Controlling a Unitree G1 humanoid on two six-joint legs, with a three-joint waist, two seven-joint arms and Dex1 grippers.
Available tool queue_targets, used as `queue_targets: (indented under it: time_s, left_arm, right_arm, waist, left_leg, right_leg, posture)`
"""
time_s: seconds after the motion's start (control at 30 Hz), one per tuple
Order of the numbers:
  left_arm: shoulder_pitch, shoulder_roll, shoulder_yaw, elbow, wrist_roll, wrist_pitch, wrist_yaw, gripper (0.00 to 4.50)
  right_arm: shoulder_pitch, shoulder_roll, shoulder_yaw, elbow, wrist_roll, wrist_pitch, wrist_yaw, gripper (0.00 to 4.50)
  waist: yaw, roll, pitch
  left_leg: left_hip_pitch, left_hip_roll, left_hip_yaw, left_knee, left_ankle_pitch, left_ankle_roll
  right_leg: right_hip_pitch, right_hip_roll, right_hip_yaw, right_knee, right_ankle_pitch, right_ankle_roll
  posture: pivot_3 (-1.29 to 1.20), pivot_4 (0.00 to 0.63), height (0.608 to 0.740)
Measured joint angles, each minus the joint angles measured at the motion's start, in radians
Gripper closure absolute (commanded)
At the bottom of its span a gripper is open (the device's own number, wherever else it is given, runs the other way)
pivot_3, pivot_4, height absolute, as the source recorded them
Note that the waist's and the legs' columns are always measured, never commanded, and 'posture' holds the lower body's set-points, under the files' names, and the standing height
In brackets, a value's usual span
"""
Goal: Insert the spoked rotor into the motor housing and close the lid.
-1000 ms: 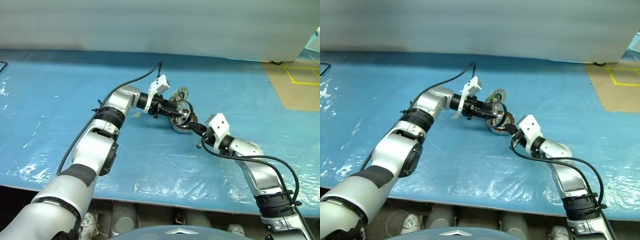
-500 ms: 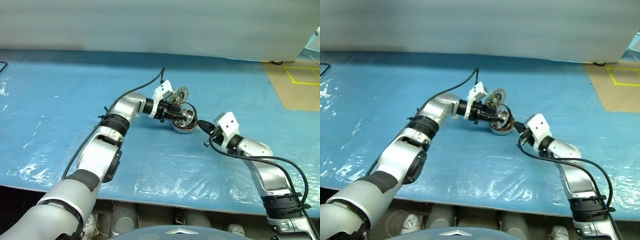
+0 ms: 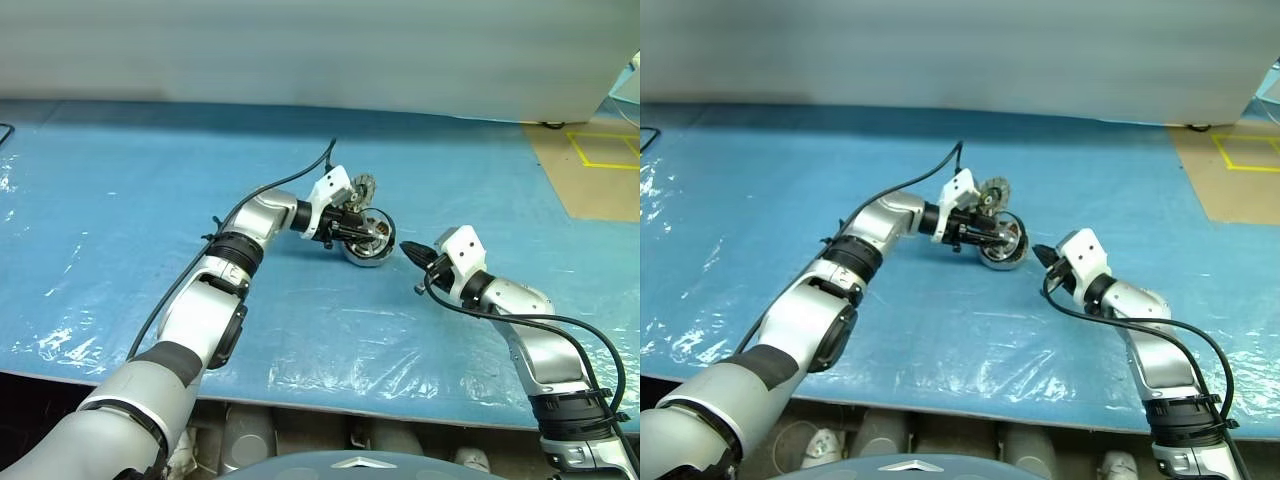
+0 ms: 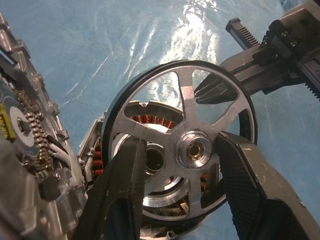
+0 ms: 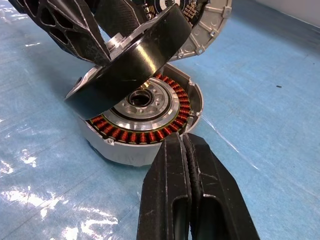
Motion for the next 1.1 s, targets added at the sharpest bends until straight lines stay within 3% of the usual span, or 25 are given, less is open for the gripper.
queue_targets:
  time_s: [0.6, 1.1]
  left_arm:
    - [-0.002, 0.011, -0.026, -0.029, 0.033, 0.001, 0.035, 2.7]
    - [0.007, 0.045, -0.061, -0.077, 0.035, 0.116, -0.01, 2.7]
  right_arm:
    - [0.004, 0.0, 0.0, 0.0, -0.004, -0.006, -0.004, 4.5]
    - [0.002, 0.0, 0.002, 0.037, -0.018, -0.026, -0.003, 4.5]
  waist:
    - [0.0, 0.0, 0.0]
    - [-0.002, 0.001, 0.0]
  left_leg:
    - [0.001, 0.0, 0.0, 0.001, 0.0, 0.0]
    - [0.001, 0.0, 0.0, 0.0, 0.0, 0.0]
  right_leg:
    - [0.001, 0.0, 0.0, 0.0, -0.001, -0.002]
    - [0.001, 0.0, 0.0, -0.001, -0.001, -0.002]
  posture:
    - [0.0, 0.15, 0.74]
    - [0.0, 0.15, 0.74]
